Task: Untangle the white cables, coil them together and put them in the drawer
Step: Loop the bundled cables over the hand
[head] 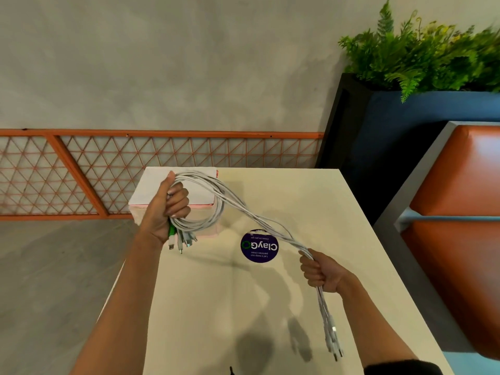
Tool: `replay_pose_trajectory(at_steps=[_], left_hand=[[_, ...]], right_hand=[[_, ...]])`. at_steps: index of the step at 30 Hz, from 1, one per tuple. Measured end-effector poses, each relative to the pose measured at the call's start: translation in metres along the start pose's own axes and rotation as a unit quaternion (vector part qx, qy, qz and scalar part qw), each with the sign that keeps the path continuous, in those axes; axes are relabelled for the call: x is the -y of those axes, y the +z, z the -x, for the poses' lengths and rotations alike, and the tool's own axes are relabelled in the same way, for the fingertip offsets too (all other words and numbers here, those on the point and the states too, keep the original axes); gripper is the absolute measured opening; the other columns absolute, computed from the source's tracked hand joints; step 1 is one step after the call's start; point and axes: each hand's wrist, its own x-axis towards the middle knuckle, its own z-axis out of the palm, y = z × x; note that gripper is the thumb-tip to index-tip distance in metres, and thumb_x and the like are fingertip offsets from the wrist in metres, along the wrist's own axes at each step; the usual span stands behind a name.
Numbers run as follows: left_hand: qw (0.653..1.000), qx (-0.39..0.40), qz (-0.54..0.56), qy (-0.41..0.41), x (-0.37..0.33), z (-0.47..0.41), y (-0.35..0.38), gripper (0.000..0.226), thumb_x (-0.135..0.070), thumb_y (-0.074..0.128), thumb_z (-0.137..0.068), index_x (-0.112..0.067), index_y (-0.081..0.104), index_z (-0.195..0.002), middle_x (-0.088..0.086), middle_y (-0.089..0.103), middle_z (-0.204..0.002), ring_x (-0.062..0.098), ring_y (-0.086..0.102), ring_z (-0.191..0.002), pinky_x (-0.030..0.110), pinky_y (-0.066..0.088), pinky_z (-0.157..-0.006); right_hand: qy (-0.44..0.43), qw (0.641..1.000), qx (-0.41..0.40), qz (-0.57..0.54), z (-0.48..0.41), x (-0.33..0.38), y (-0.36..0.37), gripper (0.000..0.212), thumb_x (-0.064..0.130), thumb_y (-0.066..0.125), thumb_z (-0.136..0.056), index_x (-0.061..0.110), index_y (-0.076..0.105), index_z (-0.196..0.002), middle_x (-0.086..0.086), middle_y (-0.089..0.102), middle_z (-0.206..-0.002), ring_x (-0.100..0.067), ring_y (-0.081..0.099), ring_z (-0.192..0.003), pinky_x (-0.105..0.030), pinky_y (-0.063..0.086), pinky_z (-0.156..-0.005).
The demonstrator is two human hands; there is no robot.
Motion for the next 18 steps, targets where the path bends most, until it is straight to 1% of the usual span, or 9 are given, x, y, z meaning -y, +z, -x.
replay_pose_trajectory(at_steps=[3, 6, 8, 10, 12, 13, 15, 17, 18], left_hand=[[0.999, 0.016, -0.020, -0.023, 0.010, 0.001, 0.015, 0.054, -0.040, 0.032, -0.100, -0.022, 0.038, -0.050, -0.011, 0.022, -0.036, 0.009, 0.005, -0.034, 0.014, 0.017, -0.028], [0.999, 0.016, -0.028, -0.038, 0.015, -0.001, 0.027, 0.054, -0.040, 0.034, -0.100, -0.022, 0.037, -0.049, -0.011, 0.025, -0.036, 0.005, 0.014, -0.027, 0.013, 0.018, -0.028], [0.998, 0.001, -0.053, -0.044, 0.015, -0.004, 0.033, 0.052, -0.040, 0.037, -0.100, -0.021, 0.036, -0.052, -0.010, 0.024, -0.037, 0.003, 0.019, -0.027, 0.013, 0.019, -0.028], [0.995, -0.021, -0.087, -0.049, 0.015, -0.007, 0.039, 0.048, -0.040, 0.040, -0.100, -0.020, 0.034, -0.057, -0.010, 0.023, -0.040, 0.002, 0.019, -0.029, 0.014, 0.021, -0.030], [0.991, -0.044, -0.120, -0.043, 0.016, -0.010, 0.045, 0.045, -0.041, 0.043, -0.099, -0.020, 0.032, -0.060, -0.009, 0.022, -0.043, 0.003, 0.018, -0.032, 0.015, 0.021, -0.032], [0.989, -0.054, -0.132, -0.039, 0.017, -0.011, 0.048, 0.045, -0.041, 0.043, -0.099, -0.019, 0.033, -0.061, -0.009, 0.022, -0.044, 0.003, 0.018, -0.033, 0.015, 0.020, -0.034], [0.988, -0.063, -0.138, -0.032, 0.019, -0.013, 0.054, 0.045, -0.040, 0.043, -0.100, -0.019, 0.033, -0.062, -0.008, 0.022, -0.044, 0.004, 0.018, -0.034, 0.016, 0.019, -0.035], [0.989, -0.065, -0.131, -0.031, 0.021, -0.013, 0.060, 0.045, -0.040, 0.043, -0.100, -0.019, 0.033, -0.062, -0.008, 0.021, -0.044, 0.004, 0.018, -0.034, 0.016, 0.020, -0.035], [0.989, -0.062, -0.127, -0.033, 0.022, -0.013, 0.062, 0.045, -0.040, 0.043, -0.100, -0.019, 0.033, -0.062, -0.008, 0.021, -0.044, 0.004, 0.018, -0.034, 0.015, 0.021, -0.034]], right_hand=[[-0.022, 0.986, -0.146, 0.077, -0.013, -0.010, 0.002, 0.058, 0.034, 0.026, -0.104, 0.017, 0.034, -0.049, 0.005, 0.029, -0.042, -0.008, 0.023, -0.035, -0.020, 0.022, -0.040], [-0.066, 0.924, -0.294, 0.236, -0.019, -0.014, 0.010, 0.057, 0.027, 0.038, -0.101, 0.011, 0.052, -0.048, 0.003, 0.052, -0.041, -0.016, 0.049, -0.048, -0.024, 0.038, -0.053], [-0.056, 0.873, -0.360, 0.325, -0.024, -0.016, 0.012, 0.048, 0.029, 0.038, -0.100, 0.011, 0.065, -0.065, -0.001, 0.068, -0.064, -0.025, 0.062, -0.074, -0.029, 0.043, -0.072], [-0.080, 0.813, -0.439, 0.374, -0.029, -0.019, 0.017, 0.034, 0.026, 0.036, -0.101, 0.009, 0.065, -0.097, -0.010, 0.069, -0.099, -0.031, 0.061, -0.099, -0.034, 0.040, -0.083], [-0.204, 0.778, -0.490, 0.336, -0.029, -0.015, 0.034, 0.032, 0.022, 0.033, -0.103, 0.007, 0.058, -0.116, -0.012, 0.064, -0.119, -0.031, 0.058, -0.110, -0.034, 0.040, -0.090], [-0.280, 0.775, -0.483, 0.295, -0.027, -0.011, 0.047, 0.036, 0.027, 0.033, -0.103, 0.008, 0.055, -0.124, -0.010, 0.060, -0.126, -0.028, 0.056, -0.116, -0.032, 0.039, -0.095], [-0.384, 0.795, -0.389, 0.261, -0.023, 0.003, 0.072, 0.051, 0.045, 0.038, -0.098, 0.014, 0.044, -0.139, 0.000, 0.050, -0.140, -0.015, 0.047, -0.128, -0.028, 0.034, -0.107], [-0.395, 0.798, -0.292, 0.349, -0.028, 0.014, 0.089, 0.069, 0.051, 0.050, -0.091, 0.018, 0.029, -0.147, 0.011, 0.038, -0.145, -0.003, 0.034, -0.129, -0.027, 0.022, -0.111], [-0.389, 0.783, -0.268, 0.405, -0.033, 0.018, 0.096, 0.073, 0.046, 0.056, -0.090, 0.017, 0.024, -0.149, 0.014, 0.035, -0.145, 0.000, 0.031, -0.127, -0.027, 0.018, -0.111]])
